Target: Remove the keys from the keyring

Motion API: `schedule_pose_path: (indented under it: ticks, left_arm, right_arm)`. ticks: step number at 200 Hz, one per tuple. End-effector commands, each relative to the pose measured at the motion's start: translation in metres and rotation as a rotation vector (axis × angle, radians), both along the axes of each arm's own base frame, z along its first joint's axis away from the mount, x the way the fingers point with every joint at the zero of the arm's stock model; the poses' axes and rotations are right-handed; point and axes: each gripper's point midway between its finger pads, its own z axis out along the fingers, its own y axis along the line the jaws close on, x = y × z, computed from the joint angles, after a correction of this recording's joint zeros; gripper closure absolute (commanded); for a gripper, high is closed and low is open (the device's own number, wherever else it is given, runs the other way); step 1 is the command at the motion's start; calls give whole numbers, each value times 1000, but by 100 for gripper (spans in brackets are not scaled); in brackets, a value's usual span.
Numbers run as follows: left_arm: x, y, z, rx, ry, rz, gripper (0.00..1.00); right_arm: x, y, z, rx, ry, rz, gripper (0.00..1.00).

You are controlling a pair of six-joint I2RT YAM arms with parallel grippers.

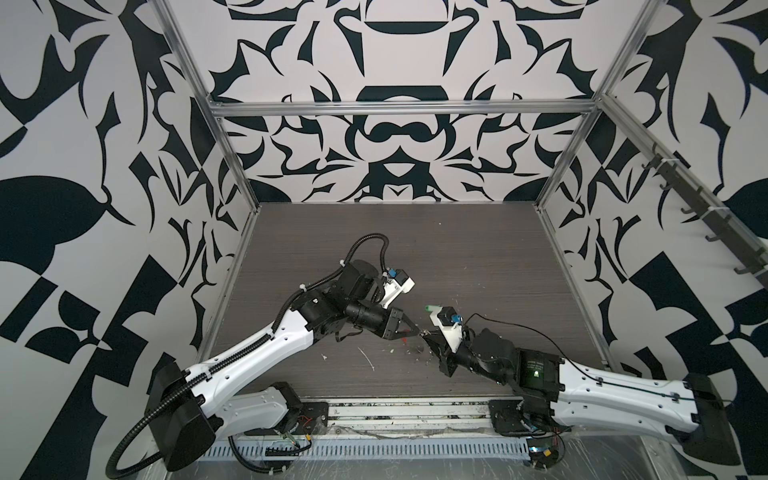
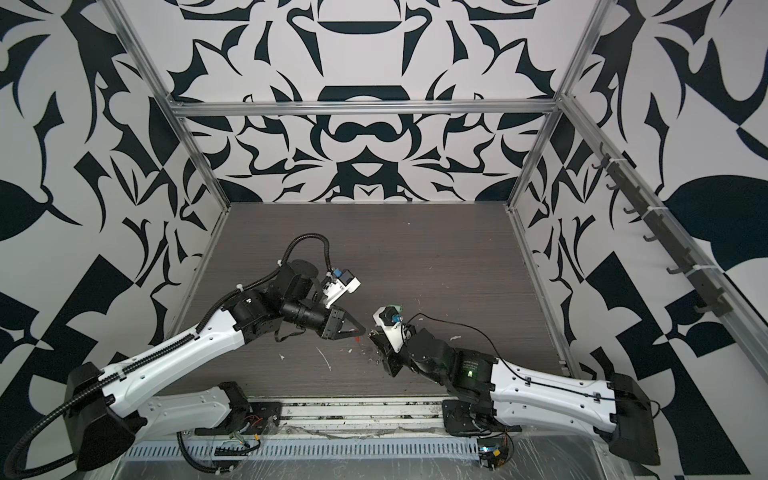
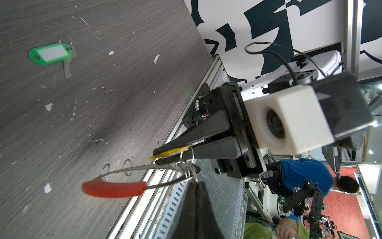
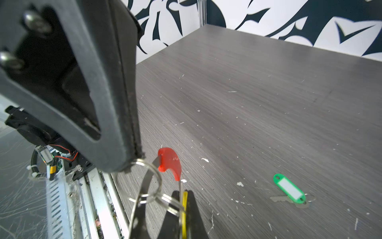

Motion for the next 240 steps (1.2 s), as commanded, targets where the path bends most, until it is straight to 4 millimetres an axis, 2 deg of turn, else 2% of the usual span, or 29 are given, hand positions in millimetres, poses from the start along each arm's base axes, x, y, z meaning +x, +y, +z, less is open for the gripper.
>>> schedule_pose_path:
  ticks: [1, 55, 88, 102, 126, 150, 196, 219, 240]
  left_arm:
    - [-6, 5, 8, -13, -21, 3, 100]
    - [-14, 3, 4, 1, -49, -18, 100]
    - [-5, 5, 0, 33, -72, 31, 100]
    - [4, 12, -11, 99, -96, 86, 100]
    - [11, 12, -16, 88, -120, 127, 74]
    - [18, 10, -22, 52, -136, 169, 63]
    - [31, -3, -11, -86, -185, 230, 58]
    - [38, -3, -5, -97, -254, 267, 56]
    - [35, -2, -4, -64, -358, 277, 56]
  right_arm:
    - [14, -12, 13, -11, -52, -89, 100]
    - [17, -10, 24, -14, -88, -88, 100]
    - [16, -9, 30, -23, -90, -80, 100]
    - [15, -9, 34, -27, -82, -76, 100]
    - [15, -10, 38, -39, -73, -76, 100]
    - [14, -10, 43, -27, -58, -80, 100]
    - [23, -8, 53, -31, -40, -139, 100]
    - [29, -6, 55, -54, -34, -184, 100]
    - [35, -7, 60, -70, -35, -240, 100]
